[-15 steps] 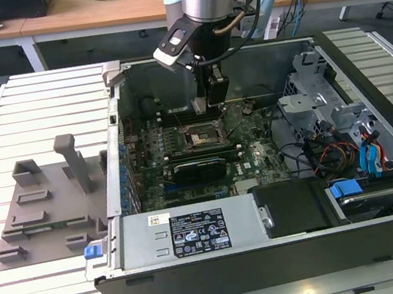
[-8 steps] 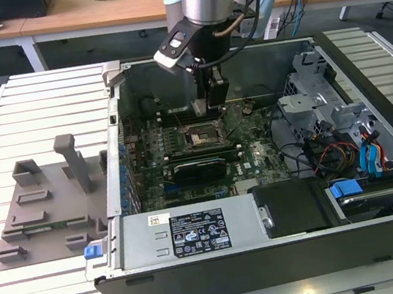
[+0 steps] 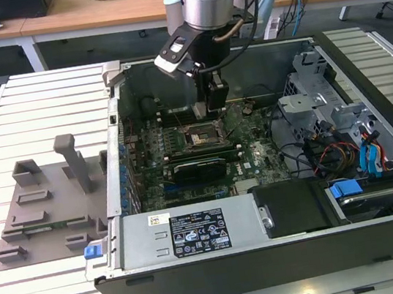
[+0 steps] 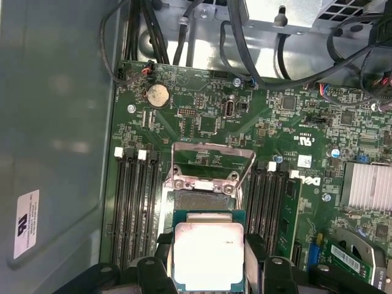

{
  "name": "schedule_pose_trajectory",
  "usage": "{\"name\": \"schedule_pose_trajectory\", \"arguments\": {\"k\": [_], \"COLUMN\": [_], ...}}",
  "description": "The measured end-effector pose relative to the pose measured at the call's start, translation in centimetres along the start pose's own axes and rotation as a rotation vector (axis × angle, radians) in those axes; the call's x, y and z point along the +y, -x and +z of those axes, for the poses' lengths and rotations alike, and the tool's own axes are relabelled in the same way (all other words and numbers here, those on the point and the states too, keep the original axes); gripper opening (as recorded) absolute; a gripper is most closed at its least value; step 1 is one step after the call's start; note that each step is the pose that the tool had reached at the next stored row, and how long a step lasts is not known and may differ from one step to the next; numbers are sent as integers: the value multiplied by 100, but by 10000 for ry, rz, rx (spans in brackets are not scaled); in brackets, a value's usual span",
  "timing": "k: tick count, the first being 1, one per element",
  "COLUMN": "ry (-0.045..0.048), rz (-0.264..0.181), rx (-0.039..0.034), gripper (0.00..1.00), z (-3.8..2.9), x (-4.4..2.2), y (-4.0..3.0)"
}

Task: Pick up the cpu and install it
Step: 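Place the cpu into insertion slot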

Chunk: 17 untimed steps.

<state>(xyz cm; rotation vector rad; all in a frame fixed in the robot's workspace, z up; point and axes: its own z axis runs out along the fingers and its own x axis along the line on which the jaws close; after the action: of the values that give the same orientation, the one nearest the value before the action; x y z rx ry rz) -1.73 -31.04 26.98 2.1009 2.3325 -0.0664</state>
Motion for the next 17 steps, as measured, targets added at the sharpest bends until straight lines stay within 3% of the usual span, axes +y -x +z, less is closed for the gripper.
{"name": "schedule_pose_trajectory", "arguments": {"k": [16, 17], "ry": [0, 0], "rz": [0, 0], "rx": [-1, 0], "gripper": [55, 55], "z": [143, 178], "x": [4, 5], "y": [-4, -5]}}
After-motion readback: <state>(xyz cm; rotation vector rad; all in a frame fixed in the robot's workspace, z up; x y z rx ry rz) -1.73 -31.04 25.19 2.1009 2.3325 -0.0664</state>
